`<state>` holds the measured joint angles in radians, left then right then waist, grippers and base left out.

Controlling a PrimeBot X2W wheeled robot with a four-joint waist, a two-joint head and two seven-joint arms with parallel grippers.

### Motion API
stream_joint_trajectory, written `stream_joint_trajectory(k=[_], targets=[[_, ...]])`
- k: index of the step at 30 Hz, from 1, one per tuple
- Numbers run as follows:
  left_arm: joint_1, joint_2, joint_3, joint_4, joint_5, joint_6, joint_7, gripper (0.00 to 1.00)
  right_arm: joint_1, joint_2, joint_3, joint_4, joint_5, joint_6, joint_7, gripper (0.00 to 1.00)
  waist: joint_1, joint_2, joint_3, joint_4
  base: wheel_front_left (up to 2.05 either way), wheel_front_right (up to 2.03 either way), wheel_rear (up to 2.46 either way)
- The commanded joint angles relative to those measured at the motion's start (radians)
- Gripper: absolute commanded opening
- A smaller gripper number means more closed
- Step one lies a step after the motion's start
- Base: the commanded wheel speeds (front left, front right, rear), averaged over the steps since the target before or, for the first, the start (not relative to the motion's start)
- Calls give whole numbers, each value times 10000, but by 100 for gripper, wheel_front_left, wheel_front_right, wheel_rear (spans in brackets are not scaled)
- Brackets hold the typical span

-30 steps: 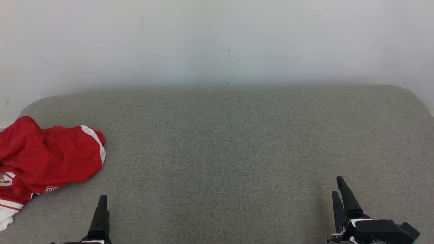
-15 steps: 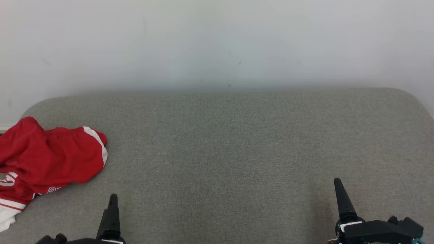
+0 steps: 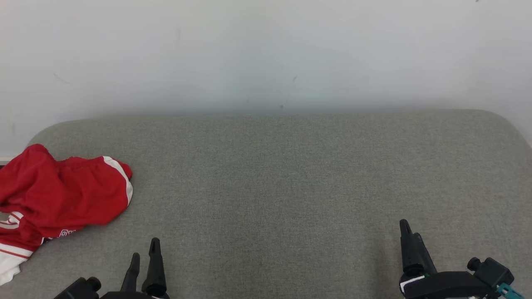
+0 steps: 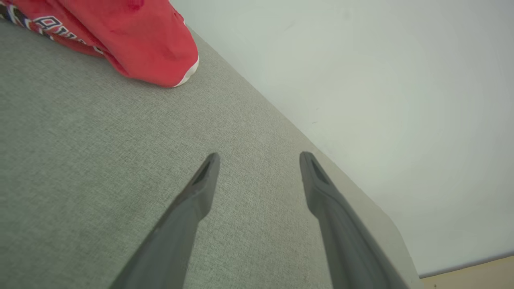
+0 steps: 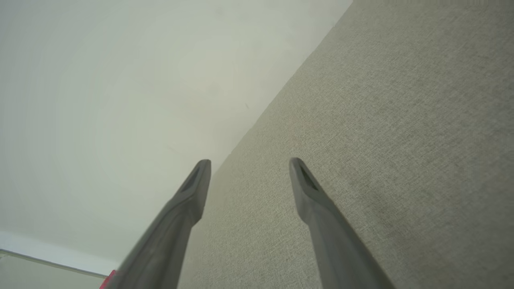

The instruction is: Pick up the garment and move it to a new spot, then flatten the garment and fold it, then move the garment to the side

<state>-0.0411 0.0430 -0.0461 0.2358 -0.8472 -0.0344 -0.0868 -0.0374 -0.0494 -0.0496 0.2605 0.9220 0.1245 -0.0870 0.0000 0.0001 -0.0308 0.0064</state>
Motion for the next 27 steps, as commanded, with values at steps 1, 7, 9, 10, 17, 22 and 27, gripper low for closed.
stream_joint_trajectory(k=[1,7,9,10,17,22,27], targets=[[-33,57,-57,-83,436,58,-94,100,-9,-14,37,-62,-451,49,-97,100,0,-1,-7,4,0,0,0],[-37,88,-271,94,1542,146,-278,100,27,-14,13,-9,-1478,54,-279,100,0,-1,-34,27,0,0,0],[-56,109,-355,149,1904,165,-331,100,45,-13,-1,-6,-1755,55,-334,100,0,-1,-44,35,0,0,0],[-61,112,-390,173,2067,189,-366,100,54,-13,-4,-7,-1878,56,-365,100,0,-1,-48,38,0,0,0],[-39,174,-556,202,3091,384,-568,100,89,-13,-94,10,-2645,60,-567,100,0,-1,-80,32,0,0,0],[8,189,-621,148,3512,406,-668,100,121,-13,-63,29,-3012,62,-668,100,0,-1,-97,34,0,0,0],[67,221,-715,109,4009,361,-799,100,136,-13,-20,75,-3384,65,-794,100,0,-1,-106,35,0,0,0]])
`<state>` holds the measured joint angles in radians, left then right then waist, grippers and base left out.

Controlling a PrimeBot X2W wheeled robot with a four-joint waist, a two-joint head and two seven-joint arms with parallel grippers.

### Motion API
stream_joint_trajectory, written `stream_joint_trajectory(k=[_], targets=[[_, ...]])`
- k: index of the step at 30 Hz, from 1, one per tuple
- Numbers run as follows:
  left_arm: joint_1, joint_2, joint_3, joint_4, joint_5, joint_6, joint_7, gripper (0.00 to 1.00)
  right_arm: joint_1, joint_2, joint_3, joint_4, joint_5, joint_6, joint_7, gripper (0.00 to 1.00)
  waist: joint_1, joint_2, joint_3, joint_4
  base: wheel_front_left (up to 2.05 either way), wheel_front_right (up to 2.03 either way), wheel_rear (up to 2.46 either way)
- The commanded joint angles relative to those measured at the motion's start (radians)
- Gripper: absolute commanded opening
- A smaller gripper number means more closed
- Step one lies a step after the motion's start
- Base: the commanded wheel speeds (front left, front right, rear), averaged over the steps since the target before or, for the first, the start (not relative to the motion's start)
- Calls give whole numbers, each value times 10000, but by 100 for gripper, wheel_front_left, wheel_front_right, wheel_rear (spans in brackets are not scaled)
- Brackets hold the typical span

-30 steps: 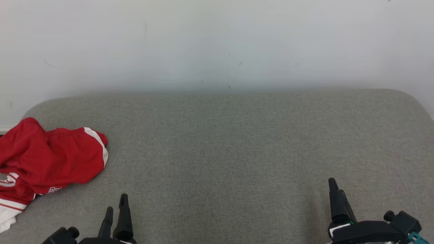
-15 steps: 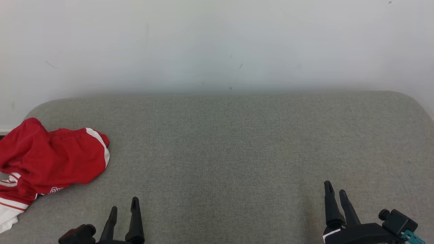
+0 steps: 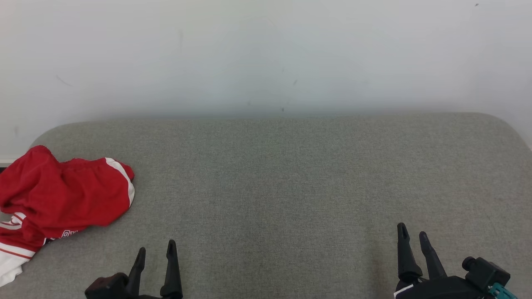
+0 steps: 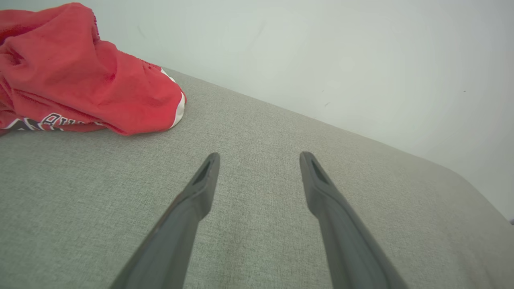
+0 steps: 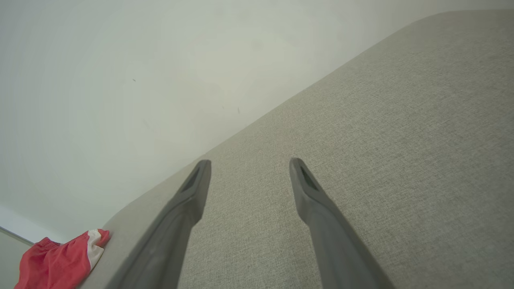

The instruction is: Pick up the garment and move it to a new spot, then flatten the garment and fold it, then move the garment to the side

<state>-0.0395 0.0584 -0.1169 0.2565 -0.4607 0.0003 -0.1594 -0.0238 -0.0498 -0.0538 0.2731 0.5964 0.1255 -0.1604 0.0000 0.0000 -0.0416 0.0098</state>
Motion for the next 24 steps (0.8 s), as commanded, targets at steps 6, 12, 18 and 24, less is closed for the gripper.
stream_joint_trajectory(k=[6,12,18,24], targets=[[64,89,-113,-80,775,54,-205,100,36,-9,85,-12,-696,60,-205,100,0,0,-17,12,0,0,0],[101,106,-188,-47,1360,119,-356,100,81,-9,121,43,-1336,63,-349,100,0,0,-45,11,0,0,0],[119,120,-254,-63,1916,196,-481,100,117,-9,163,134,-1920,68,-474,100,0,0,-62,14,0,0,0],[114,108,-310,-7,2333,170,-620,100,164,-7,149,123,-2416,71,-604,100,0,0,-66,41,0,0,0]])
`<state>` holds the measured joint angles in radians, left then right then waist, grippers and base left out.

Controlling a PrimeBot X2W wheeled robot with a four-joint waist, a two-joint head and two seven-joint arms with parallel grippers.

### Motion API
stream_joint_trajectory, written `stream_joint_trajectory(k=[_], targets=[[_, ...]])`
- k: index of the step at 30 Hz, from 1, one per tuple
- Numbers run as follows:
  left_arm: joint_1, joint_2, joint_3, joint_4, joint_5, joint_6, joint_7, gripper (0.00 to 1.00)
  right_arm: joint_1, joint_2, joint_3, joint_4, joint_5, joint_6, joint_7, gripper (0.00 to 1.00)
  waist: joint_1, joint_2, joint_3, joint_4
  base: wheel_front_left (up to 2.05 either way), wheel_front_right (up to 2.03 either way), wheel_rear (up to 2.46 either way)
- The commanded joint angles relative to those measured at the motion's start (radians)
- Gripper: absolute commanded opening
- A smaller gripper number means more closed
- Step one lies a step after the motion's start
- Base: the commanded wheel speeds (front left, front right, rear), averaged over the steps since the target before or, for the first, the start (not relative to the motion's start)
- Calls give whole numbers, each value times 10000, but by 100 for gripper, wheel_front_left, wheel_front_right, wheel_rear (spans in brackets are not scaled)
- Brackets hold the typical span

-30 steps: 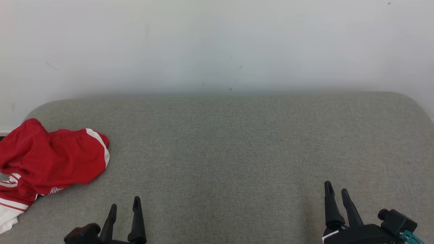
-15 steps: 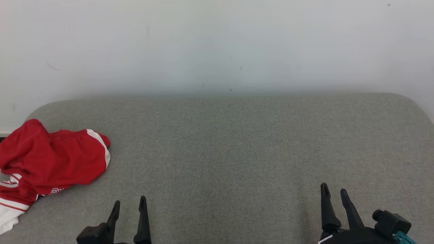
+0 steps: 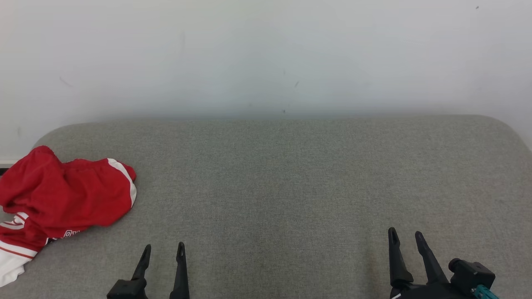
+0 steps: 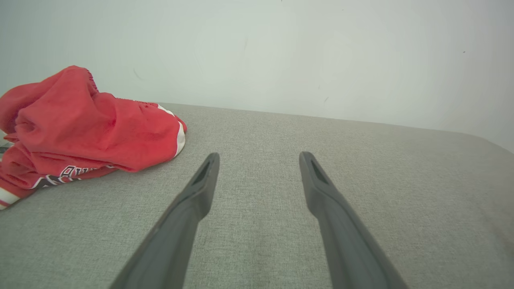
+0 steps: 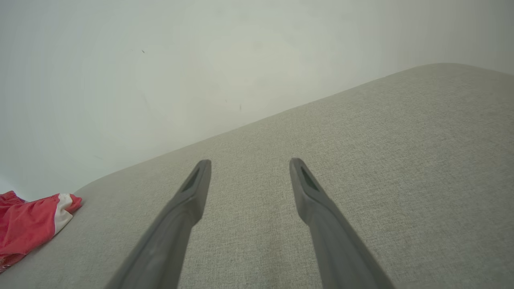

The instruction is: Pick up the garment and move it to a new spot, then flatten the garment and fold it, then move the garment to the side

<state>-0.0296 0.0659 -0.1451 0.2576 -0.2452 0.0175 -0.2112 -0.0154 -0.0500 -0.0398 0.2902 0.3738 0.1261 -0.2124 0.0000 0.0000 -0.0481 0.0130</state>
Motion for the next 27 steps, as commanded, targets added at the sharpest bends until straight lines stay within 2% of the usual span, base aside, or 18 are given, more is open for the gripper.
stream_joint_trajectory(k=[1,27], targets=[[14,29,-39,-7,260,-4,-113,100,88,-5,2,-50,-275,66,-107,100,0,0,-2,18,0,0,0],[177,-129,-86,399,1429,20,-549,100,122,-2,97,399,-1836,63,-546,100,0,0,-220,39,0,0,0]])
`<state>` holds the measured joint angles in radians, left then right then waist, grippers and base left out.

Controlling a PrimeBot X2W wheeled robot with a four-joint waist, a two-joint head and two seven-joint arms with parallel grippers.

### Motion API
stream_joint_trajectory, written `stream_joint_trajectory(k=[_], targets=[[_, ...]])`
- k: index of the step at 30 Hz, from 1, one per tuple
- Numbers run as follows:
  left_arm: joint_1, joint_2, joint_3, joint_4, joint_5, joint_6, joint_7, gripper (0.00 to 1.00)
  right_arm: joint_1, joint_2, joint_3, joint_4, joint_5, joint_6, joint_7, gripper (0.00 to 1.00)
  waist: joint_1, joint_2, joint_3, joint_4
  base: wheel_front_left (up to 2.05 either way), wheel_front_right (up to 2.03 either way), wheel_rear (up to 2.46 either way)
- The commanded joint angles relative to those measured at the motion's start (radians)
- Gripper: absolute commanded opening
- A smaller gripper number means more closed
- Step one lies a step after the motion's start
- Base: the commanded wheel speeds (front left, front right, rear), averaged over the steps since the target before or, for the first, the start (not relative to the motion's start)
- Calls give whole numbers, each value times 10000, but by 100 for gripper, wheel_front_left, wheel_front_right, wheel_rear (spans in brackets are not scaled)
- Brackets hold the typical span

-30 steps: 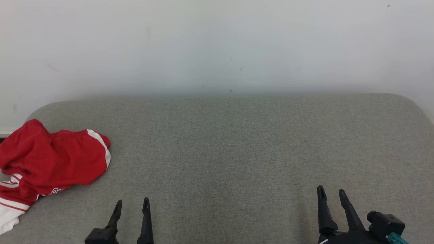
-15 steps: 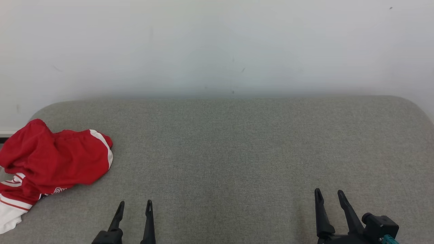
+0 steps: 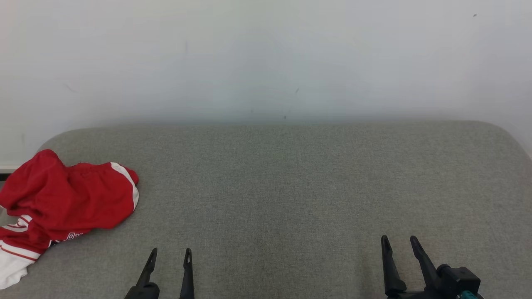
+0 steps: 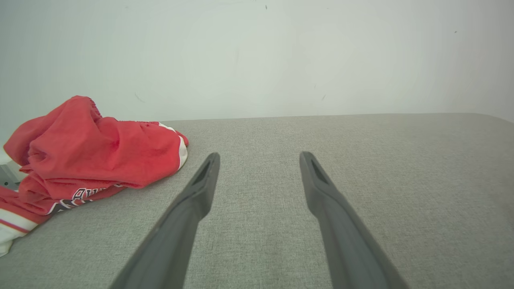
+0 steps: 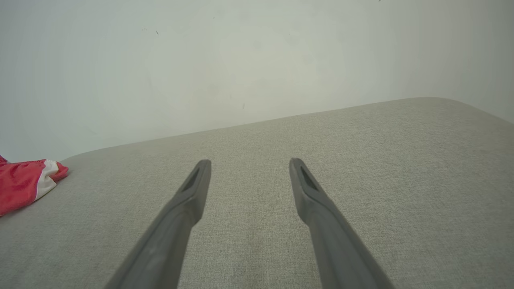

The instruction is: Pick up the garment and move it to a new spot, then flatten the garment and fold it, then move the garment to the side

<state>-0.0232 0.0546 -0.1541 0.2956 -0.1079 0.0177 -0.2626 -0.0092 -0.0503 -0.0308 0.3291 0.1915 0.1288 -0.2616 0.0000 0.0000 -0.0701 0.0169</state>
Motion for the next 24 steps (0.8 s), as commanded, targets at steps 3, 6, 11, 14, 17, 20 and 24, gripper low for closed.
stream_joint_trajectory(k=[3,6,11,14,17,20,24], targets=[[93,-26,31,50,23,15,-35,100,41,2,-3,29,9,37,-51,100,0,0,-6,2,0,0,0],[75,-31,45,82,-8,2,-35,100,31,1,-2,45,35,37,-51,100,0,0,-8,10,0,0,0],[73,-34,66,136,-64,12,-35,100,48,2,-15,35,64,37,-51,100,0,0,-1,47,0,0,0],[38,-37,115,218,-180,16,-35,100,123,1,-59,13,74,37,-51,100,0,0,3,153,0,0,0],[-78,-40,146,330,-434,-63,-35,100,123,5,-57,-85,119,37,-51,100,0,0,13,397,0,0,0],[-146,-43,193,388,-631,-46,-35,100,101,10,8,-180,230,37,-50,100,0,0,3,714,0,0,0],[-182,-45,263,427,-648,16,-33,100,131,4,37,-219,302,37,-50,100,0,0,-33,1307,0,0,0]])
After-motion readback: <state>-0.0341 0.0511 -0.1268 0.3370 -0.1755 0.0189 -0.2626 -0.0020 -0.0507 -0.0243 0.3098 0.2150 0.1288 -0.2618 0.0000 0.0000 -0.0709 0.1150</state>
